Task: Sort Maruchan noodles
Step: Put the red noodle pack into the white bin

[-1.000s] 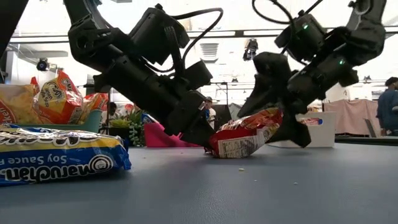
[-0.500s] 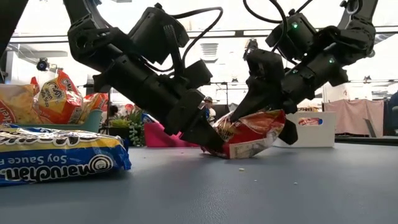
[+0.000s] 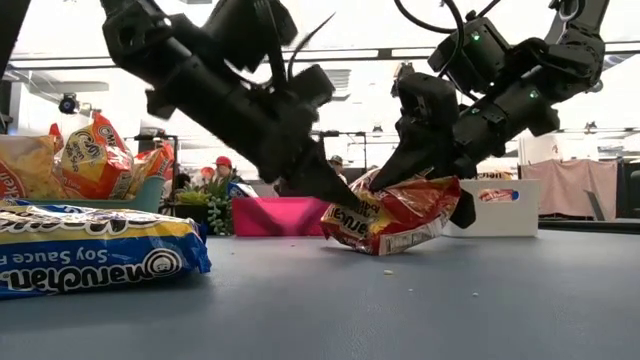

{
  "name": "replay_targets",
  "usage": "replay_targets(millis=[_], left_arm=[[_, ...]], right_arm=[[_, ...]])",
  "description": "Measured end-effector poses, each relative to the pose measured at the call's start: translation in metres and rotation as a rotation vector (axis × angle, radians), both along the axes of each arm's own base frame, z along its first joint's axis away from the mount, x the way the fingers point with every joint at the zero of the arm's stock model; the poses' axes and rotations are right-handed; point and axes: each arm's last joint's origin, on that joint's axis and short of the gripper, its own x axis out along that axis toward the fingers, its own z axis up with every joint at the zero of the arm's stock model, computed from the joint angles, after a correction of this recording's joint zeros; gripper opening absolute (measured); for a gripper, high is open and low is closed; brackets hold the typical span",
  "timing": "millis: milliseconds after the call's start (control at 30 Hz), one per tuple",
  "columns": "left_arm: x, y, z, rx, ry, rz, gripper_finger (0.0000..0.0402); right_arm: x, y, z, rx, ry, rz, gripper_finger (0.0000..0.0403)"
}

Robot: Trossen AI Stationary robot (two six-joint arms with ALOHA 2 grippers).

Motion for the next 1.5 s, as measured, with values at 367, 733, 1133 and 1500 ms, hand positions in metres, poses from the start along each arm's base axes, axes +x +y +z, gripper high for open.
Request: replay_targets(millis=[367, 733, 1133, 1500], left_arm=[[-0.028, 0.005, 0.071, 0.093, -0.021, -0.039, 0.0], [-0.07, -0.001, 0.136, 0.213, -0.157, 0.111, 0.0], [-0.086, -0.005, 0.161, 0.257, -0.252, 0.149, 0.0], [-0.084, -0.006, 0.157, 0.266, -0.234, 0.145, 0.0]], right_arm=[[0.0, 0.0, 0.0, -0.028, -0.004, 0.014, 0.0154], [-0.014, -0.005, 0.04, -0.129, -0.035, 0.062, 0.0152], [-0.038, -0.021, 0.159, -0.525, 0.378, 0.291, 0.0151], [-0.046, -0.067, 0.212, -0.725, 0.656, 0.553, 0.0151]])
